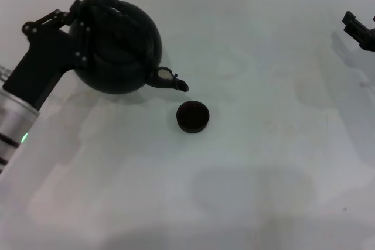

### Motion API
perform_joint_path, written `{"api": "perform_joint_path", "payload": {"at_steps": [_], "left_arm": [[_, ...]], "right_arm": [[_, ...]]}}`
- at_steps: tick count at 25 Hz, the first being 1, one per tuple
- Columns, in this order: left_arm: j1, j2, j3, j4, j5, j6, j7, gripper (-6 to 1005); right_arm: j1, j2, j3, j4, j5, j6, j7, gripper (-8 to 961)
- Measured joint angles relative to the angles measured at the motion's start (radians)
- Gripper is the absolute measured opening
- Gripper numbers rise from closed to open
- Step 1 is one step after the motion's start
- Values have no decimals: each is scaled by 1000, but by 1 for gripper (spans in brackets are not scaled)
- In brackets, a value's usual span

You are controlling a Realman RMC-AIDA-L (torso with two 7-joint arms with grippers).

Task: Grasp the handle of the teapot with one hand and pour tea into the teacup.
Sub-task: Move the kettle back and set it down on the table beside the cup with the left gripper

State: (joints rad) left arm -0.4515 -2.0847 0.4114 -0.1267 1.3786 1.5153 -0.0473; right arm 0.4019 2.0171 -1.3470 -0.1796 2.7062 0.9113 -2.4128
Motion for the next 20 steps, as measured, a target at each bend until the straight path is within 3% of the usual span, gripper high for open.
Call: {"api": "perform_joint_path", "payload": {"at_steps": [8,20], "left_arm": [[73,0,-88,-111,-37,32,-57,134],[184,-4,-137,-188,-50,26,-86,139]], "right_arm": [[1,0,0,-4,-1,0,0,831],[5,-1,6,-5,-1,0,0,831]]}}
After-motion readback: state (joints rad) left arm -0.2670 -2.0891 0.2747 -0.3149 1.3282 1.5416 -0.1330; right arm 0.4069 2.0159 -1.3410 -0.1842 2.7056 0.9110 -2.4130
